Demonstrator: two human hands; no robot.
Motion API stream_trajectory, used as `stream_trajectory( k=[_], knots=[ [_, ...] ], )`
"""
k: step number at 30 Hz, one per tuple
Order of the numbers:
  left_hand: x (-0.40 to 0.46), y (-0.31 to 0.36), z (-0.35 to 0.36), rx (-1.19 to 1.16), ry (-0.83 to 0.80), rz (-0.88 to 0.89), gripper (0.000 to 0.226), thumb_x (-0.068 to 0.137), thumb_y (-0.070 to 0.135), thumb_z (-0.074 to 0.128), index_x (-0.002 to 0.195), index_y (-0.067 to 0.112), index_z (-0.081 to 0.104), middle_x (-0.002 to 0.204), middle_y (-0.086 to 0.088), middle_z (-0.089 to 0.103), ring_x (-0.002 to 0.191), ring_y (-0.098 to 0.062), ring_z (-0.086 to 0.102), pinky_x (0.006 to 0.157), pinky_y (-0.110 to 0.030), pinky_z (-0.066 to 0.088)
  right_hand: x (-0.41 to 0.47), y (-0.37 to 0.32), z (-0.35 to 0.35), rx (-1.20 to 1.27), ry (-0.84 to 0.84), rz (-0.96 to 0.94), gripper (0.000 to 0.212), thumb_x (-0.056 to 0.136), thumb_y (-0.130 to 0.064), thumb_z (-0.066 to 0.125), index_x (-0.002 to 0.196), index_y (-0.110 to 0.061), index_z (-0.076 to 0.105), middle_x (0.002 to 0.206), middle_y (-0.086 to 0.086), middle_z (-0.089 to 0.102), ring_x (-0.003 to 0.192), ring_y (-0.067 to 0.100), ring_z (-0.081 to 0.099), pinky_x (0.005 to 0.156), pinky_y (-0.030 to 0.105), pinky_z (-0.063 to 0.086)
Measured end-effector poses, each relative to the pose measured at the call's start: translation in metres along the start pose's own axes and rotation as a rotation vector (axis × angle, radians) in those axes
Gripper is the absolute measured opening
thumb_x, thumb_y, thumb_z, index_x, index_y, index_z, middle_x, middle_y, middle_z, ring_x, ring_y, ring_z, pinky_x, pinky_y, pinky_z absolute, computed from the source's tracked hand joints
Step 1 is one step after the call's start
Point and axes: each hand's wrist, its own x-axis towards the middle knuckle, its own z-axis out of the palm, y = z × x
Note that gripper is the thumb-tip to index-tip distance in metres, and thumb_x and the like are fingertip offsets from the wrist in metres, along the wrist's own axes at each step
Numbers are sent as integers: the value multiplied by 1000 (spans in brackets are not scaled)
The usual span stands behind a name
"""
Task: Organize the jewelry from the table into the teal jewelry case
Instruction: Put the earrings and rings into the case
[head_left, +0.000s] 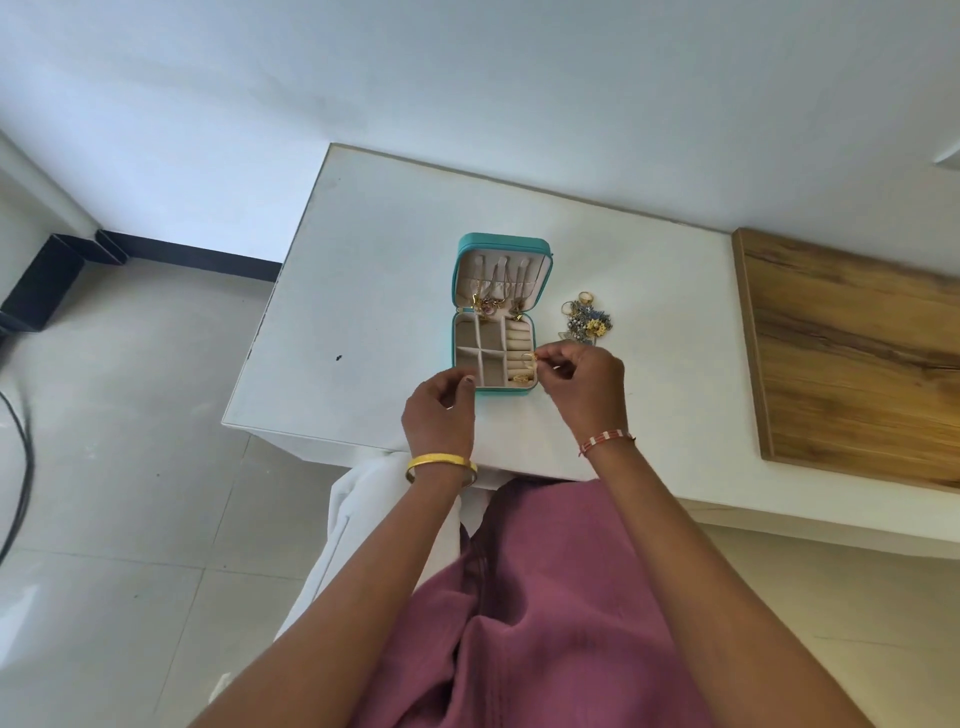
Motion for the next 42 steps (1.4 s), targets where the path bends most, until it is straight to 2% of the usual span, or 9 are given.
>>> stream_trajectory(
  k=[3, 7, 10, 16, 21, 25, 32, 37, 42],
  knots=[
    [-2, -10, -3, 134, 31, 130, 21, 88, 7, 54, 103, 11, 67, 99, -7, 59, 85, -13, 55, 79, -18, 46, 12, 8, 4, -137, -103, -87, 17, 83, -3, 61, 97, -1, 70, 94, 16, 72, 81, 24, 66, 76, 22, 47],
    [2, -17, 1, 231, -14, 257, 28, 85, 2, 54, 111, 9, 63, 109, -12, 53, 101, -22, 54, 93, -31, 47, 20, 15, 13, -404, -234, -234, 19, 87, -4, 54, 99, -1, 69, 96, 17, 68, 89, 29, 62, 76, 27, 44],
    [3, -20, 2, 275, -69, 248, 33, 87, 2, 52, 119, 9, 59, 117, -12, 51, 108, -24, 53, 97, -29, 44, 23, 18, 15, -542, -249, -314, 21, 85, 3, 49, 94, 1, 68, 90, 18, 65, 89, 31, 58, 72, 34, 47],
    [4, -23, 3, 289, -97, 210, 36, 87, 2, 51, 123, 8, 56, 121, -12, 49, 112, -25, 53, 100, -31, 44, 21, 9, 14, -608, -311, -393, 25, 54, 27, 55, 65, 7, 64, 59, 22, 58, 61, 36, 60, 52, 27, 42],
    [4, -24, 3, 294, -107, 206, 36, 88, 2, 51, 123, 9, 55, 123, -12, 48, 112, -26, 54, 100, -33, 45, 22, 4, 15, -695, -347, -390, 32, 77, 15, 42, 99, 5, 64, 98, 22, 60, 101, 33, 53, 72, 34, 42],
    [4, -25, 3, 301, -108, 216, 37, 87, 1, 50, 123, 8, 56, 123, -13, 48, 112, -27, 54, 100, -33, 45, 20, 5, 21, -734, -321, -358, 35, 79, 15, 42, 104, 4, 64, 105, 21, 58, 108, 34, 48, 74, 36, 44],
    [4, -24, 2, 300, -107, 222, 37, 87, 1, 51, 123, 8, 55, 123, -12, 48, 113, -26, 52, 100, -31, 44, 22, 26, 23, -386, -230, -242, 35, 82, 13, 48, 108, -2, 67, 104, 17, 62, 102, 30, 54, 82, 28, 47],
    [1, -22, 1, 312, -102, 270, 39, 85, 0, 52, 123, 9, 55, 121, -12, 49, 110, -27, 53, 97, -28, 43, 15, 31, 9, -17, 59, -27, 25, 83, 10, 52, 98, 0, 70, 99, 17, 69, 94, 26, 64, 88, 27, 49],
    [0, -22, 2, 325, -100, 277, 39, 85, 0, 52, 123, 9, 56, 120, -12, 50, 108, -27, 53, 96, -28, 44, 7, 36, 7, -40, 11, -67, 18, 81, 5, 59, 92, -2, 72, 92, 16, 68, 84, 27, 64, 77, 28, 51]
  ],
)
